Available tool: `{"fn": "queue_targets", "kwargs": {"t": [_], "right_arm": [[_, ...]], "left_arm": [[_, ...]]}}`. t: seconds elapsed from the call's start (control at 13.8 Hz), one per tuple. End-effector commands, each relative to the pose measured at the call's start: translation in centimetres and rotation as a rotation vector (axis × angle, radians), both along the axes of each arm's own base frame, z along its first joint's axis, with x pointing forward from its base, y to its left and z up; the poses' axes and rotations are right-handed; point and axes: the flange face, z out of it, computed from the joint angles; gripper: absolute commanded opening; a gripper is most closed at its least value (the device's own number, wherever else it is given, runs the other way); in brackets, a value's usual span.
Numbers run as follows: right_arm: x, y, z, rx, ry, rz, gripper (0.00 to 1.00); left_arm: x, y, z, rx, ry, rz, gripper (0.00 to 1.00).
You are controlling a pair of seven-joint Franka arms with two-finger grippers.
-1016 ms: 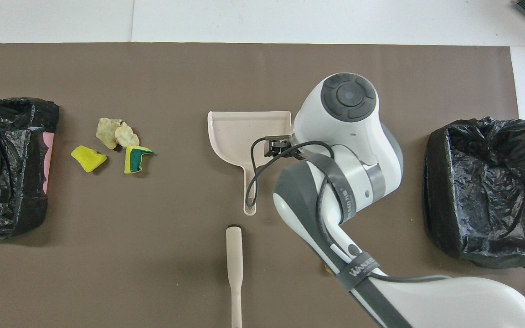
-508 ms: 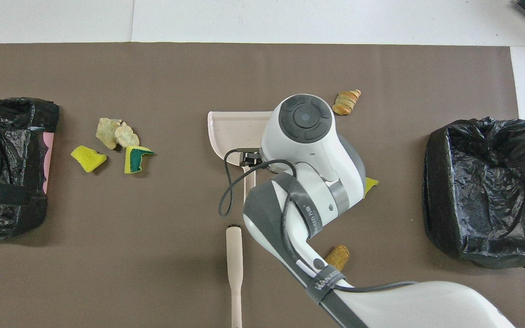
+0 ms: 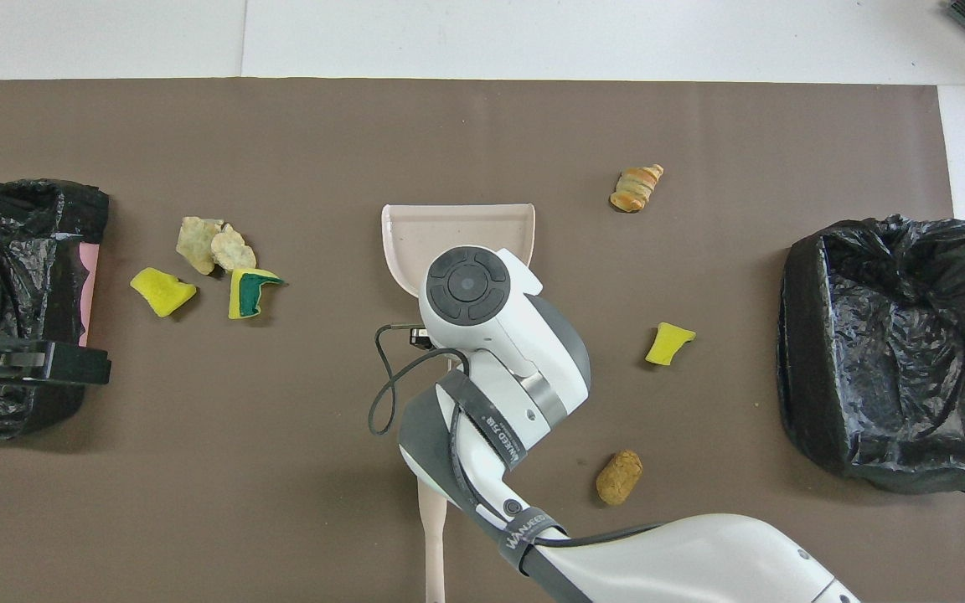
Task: Sweep and dump trash in bin
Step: 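Drag the dustpan toward the trash while the left gripper reaches the brush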
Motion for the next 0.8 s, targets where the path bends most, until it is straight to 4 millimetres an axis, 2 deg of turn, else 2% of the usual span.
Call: {"fn": "queue_targets", "kwargs": {"t": [0.0, 0.15, 0.36, 0.44, 0.58, 0.73], "right_arm": [[-0.3, 0.1, 0.6, -0.010, -0.023, -0.007, 0.00], [-0.1, -0.4, 1.3, -0.012, -0.021, -0.010, 0.00], [0.3, -2.9, 4.9, -0.018, -0.015, 0.007, 0.00], [0.5, -4.1, 6.4, -0.013, -0.020, 0.046, 0.00], [1.3, -7.1, 8.1, -0.025, 0.003, 0.133, 0.00], [2.1, -10.3, 8.5, -0.036, 0.049, 0.238, 0.00]], "left_arm": [[-0.7, 0.1, -0.2, -0.012, -0.015, 0.000, 1.00], [-0.7, 0.1, -0.1, -0.012, -0.018, 0.000, 1.00], [-0.7, -0.1, -0.2, -0.012, -0.015, 0.001, 1.00], [-0.8, -0.1, -0.3, -0.012, -0.011, 0.002, 1.00], [-1.1, -0.2, -0.3, -0.021, -0.012, 0.005, 1.00], [-1.6, -1.1, -0.4, -0.033, -0.006, -0.009, 1.00]]}}
